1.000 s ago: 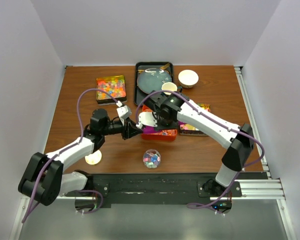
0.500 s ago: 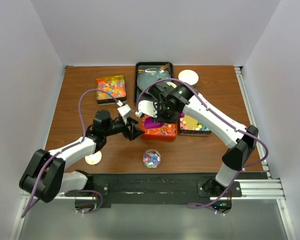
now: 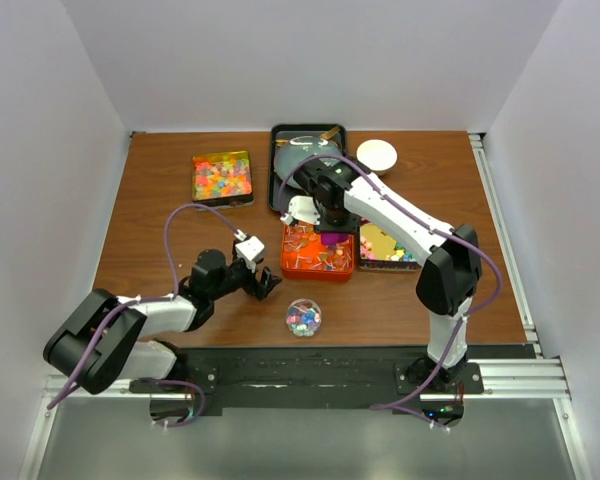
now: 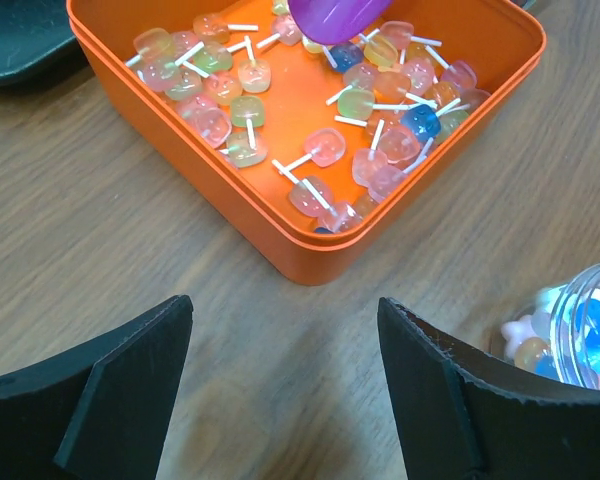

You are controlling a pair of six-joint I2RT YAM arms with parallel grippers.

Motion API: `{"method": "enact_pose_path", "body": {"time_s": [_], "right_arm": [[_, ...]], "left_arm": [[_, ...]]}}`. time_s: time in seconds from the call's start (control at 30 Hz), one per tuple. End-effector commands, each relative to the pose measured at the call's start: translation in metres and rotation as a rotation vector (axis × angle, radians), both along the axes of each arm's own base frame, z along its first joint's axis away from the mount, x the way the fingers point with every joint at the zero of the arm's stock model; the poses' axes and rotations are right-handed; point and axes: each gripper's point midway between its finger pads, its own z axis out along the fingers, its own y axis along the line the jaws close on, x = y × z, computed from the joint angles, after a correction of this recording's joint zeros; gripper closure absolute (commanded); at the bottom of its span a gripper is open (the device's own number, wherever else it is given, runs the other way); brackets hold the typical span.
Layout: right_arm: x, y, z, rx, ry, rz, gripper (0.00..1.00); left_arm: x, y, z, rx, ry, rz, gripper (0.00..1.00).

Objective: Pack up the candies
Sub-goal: Place the fake candies in the packing bottle, then scoop the fake candies from the storage box.

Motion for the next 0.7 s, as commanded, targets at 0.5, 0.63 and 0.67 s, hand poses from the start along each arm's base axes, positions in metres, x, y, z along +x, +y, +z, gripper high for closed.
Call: {"method": "enact_pose_path", "body": {"time_s": [0.5, 0.63, 0.67], "right_arm": [[0.085, 0.007, 0.003, -0.251, -0.311, 0.164, 1.00], [0.088, 0.015, -0.009, -0.259, -0.322, 0.201, 1.00], [0.088, 0.018, -0.010, -0.258, -0.324, 0.216, 1.00]], "left_arm": [[-0.001, -0.007, 0.014, -0.067, -0.075, -0.021, 0.21], [-0.002, -0.006, 0.013, -0.065, -0.076, -0.021, 0.21], [-0.003, -0.005, 0.013, -0.064, -0.075, -0.021, 0.21]]}}
